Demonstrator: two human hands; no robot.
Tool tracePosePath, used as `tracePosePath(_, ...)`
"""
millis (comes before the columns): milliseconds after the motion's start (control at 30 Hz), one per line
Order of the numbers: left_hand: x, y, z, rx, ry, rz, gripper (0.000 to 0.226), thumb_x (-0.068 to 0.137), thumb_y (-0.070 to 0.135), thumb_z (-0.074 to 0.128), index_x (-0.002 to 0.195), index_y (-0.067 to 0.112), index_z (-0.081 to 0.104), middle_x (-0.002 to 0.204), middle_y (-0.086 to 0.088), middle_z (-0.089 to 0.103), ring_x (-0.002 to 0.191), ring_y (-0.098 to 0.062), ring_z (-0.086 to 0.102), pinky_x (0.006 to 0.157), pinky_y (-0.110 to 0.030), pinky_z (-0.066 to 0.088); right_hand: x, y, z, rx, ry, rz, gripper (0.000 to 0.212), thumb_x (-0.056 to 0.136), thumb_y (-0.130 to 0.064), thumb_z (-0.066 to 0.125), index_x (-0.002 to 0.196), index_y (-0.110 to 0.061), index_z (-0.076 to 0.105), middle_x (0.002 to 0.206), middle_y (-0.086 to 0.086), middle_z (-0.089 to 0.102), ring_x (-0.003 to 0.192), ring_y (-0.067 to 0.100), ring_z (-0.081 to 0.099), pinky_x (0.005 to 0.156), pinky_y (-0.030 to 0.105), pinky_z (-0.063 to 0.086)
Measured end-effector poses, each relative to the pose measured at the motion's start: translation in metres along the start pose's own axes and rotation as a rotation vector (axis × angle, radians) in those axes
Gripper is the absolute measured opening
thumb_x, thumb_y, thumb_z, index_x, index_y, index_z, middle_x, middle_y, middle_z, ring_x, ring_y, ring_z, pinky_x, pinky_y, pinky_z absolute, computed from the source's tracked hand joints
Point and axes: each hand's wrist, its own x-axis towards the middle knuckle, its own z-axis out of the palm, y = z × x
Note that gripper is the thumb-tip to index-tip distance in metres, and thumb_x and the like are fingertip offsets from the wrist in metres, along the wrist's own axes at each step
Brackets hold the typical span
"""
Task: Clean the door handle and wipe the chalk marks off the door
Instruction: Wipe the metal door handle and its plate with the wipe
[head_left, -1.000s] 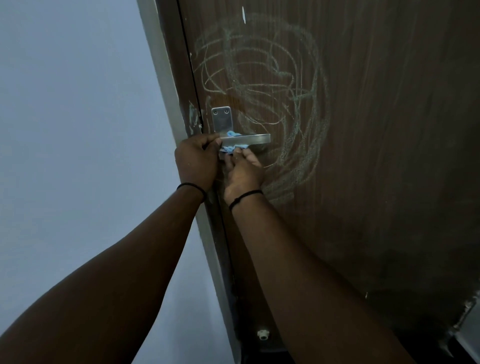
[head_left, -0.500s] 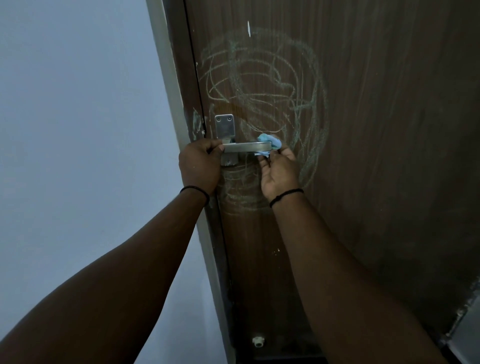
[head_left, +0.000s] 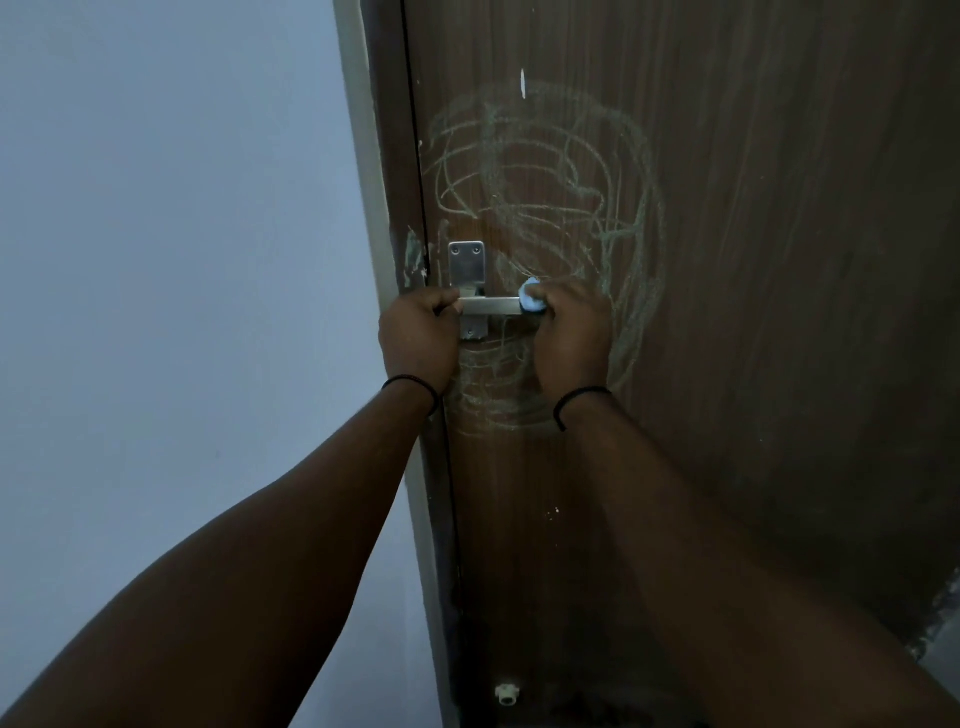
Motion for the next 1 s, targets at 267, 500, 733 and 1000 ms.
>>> tracePosePath(267, -0.006, -0.004, -0.004, -0.031, -0.050, -0.036, 0.035, 0.088, 0.001, 0.054, 0.110, 0.019, 0.074, 0.103, -0.002, 0.075, 0.094, -0.017, 0.067, 0.086, -0.030, 0.054, 0.034, -0.031, 0.022, -0.247, -0.570, -0.106, 0.018, 0.084, -0.009, 0.065, 0.098, -0.013, 0.076, 0.098, 0.009, 0.074, 0.089, 0.022, 0.066, 0.077, 0.031, 0.053)
tracePosePath(500, -0.002, -0.012, -0.001, -0.072, 0.004, -0.108, 0.031, 0.090, 0.004, 0.052, 0.112, 0.010, 0.072, 0.104, -0.008, 0.074, 0.094, -0.022, 0.068, 0.090, -0.037, 0.055, 0.042, -0.040, 0.045, -0.025, -0.236, 0.171, 0.021, 0.080, 0.002, 0.059, 0.082, -0.013, 0.074, 0.084, 0.000, 0.072, 0.076, 0.015, 0.065, 0.065, 0.027, 0.054)
tracePosePath(733, -0.003, -0.018, 0.009, 0.032, 0.081, 0.142, 0.023, 0.094, 0.012, 0.051, 0.107, 0.016, 0.069, 0.094, -0.001, 0.072, 0.070, 0.002, 0.052, 0.064, 0.002, 0.034, 0.062, -0.038, 0.055, -0.182, -0.207, -0.028, 0.012, 0.079, 0.001, 0.062, 0.081, -0.003, 0.073, 0.092, 0.011, 0.065, 0.078, 0.020, 0.060, 0.067, 0.022, 0.042)
tracePosePath(1000, 0.000, -0.025, 0.014, 0.023, 0.144, 0.126, 0.024, 0.094, 0.014, 0.047, 0.105, 0.020, 0.067, 0.090, 0.009, 0.067, 0.070, 0.004, 0.048, 0.060, 0.003, 0.033, 0.064, -0.029, 0.052, -0.148, -0.299, -0.019, 0.013, 0.076, -0.002, 0.067, 0.075, -0.011, 0.076, 0.085, 0.004, 0.071, 0.076, 0.016, 0.066, 0.063, 0.021, 0.050)
